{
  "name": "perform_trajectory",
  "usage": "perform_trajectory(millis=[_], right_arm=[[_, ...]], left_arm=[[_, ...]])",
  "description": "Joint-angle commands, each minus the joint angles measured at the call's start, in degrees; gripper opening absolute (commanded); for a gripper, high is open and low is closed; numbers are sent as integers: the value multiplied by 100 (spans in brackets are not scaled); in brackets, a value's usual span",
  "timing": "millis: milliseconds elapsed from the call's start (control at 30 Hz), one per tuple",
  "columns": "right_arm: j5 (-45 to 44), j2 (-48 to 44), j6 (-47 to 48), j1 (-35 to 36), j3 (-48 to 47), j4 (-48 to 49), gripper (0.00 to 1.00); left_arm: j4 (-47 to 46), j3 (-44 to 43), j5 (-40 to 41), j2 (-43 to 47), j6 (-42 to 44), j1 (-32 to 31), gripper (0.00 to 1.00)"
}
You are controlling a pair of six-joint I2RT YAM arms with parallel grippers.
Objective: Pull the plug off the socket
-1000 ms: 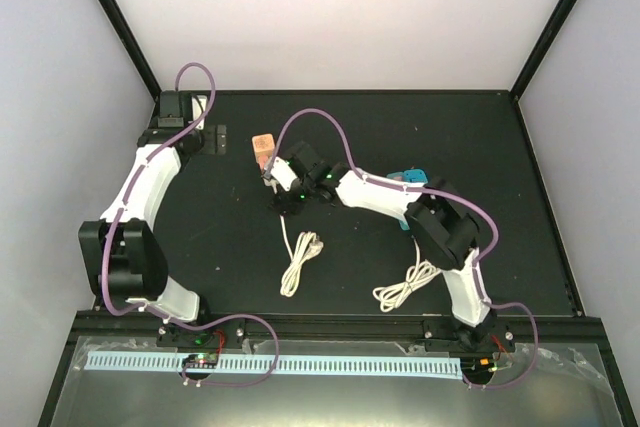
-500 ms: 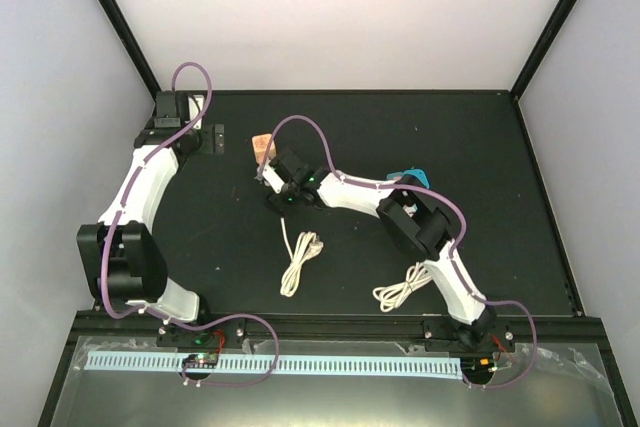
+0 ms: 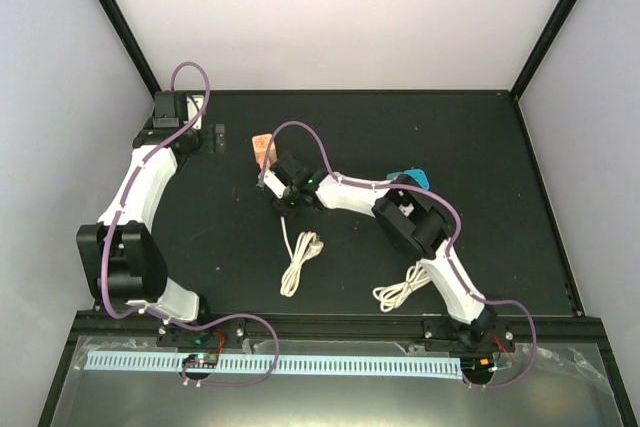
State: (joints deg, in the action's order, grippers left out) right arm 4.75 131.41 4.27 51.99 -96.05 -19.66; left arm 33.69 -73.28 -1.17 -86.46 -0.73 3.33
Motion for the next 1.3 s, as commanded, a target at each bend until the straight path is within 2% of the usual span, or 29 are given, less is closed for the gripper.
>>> perform_trajectory(millis=[0, 133, 233, 367, 467, 600, 767, 933, 1167, 1267], right_arm=[[-137, -50, 625, 6, 273, -470, 37], [-127, -263, 1075, -65, 706, -470, 29], [-78, -434, 1333, -160, 996, -512, 28], [-25, -743, 1699, -331, 1418, -403, 18], [-45, -856, 1966, -471, 1614, -438, 7], [126, -1012, 2191, -723, 1779, -511, 2], [236, -1049, 2173, -911, 1512, -733, 1], [83, -1008, 2350, -973, 1215, -1162, 1], [-186, -1015, 2622, -982, 1173, -1528, 1], [-264, -1079, 2748, -993, 1299, -1547, 2]], left_arm=[[53, -125, -216, 70, -34, 53, 99], [50, -117, -313, 46, 13, 61, 99], [17, -135, -563, -2, 152, 63, 99], [-54, -278, -1040, -168, 597, 63, 99], [-104, -432, -1489, -359, 995, 70, 99], [-53, -816, -2114, -812, 1334, 71, 99], [149, -1743, -2473, -1761, 1365, 66, 98], [532, -2911, -3295, -2837, 1268, 58, 87], [906, -4370, -3624, -4341, 865, 59, 65], [865, -4655, -3732, -4728, 768, 40, 57]])
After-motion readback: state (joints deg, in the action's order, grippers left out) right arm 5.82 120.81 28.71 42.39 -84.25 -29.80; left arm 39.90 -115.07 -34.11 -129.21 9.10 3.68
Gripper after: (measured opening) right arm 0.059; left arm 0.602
